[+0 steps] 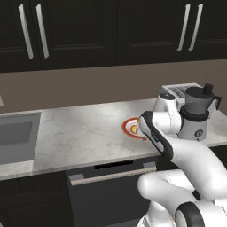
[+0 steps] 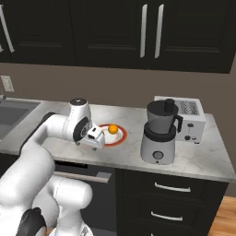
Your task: Pick the mango and orange from the fridge and place them on the plate next to the blender to make a fruit smoothie.
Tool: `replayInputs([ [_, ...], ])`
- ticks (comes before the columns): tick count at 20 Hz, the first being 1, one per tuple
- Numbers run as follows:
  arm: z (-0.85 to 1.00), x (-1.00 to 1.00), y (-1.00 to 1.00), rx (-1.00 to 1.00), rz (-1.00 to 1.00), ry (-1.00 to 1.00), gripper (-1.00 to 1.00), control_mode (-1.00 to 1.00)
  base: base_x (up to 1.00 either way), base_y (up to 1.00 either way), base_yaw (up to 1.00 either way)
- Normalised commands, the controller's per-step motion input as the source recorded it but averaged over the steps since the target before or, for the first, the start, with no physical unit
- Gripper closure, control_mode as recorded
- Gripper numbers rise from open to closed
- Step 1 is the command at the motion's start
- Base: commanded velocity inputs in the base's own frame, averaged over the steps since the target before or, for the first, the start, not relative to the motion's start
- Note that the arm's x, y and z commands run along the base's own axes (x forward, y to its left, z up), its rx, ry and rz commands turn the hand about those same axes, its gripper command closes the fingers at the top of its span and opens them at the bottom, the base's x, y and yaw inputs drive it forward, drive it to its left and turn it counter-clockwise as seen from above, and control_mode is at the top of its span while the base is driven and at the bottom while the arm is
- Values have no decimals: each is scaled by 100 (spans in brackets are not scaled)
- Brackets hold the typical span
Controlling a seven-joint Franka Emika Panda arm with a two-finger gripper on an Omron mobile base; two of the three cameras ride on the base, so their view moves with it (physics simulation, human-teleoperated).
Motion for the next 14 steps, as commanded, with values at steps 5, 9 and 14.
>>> replayInputs([
  [5,74,-85,0,0,-7,0,-100,-100,0,0,0],
  [9,70,-88,0,0,-6,0,-100,-100,0,0,0],
  [14,55,-98,0,0,-9,-2,-100,-100,0,0,0],
])
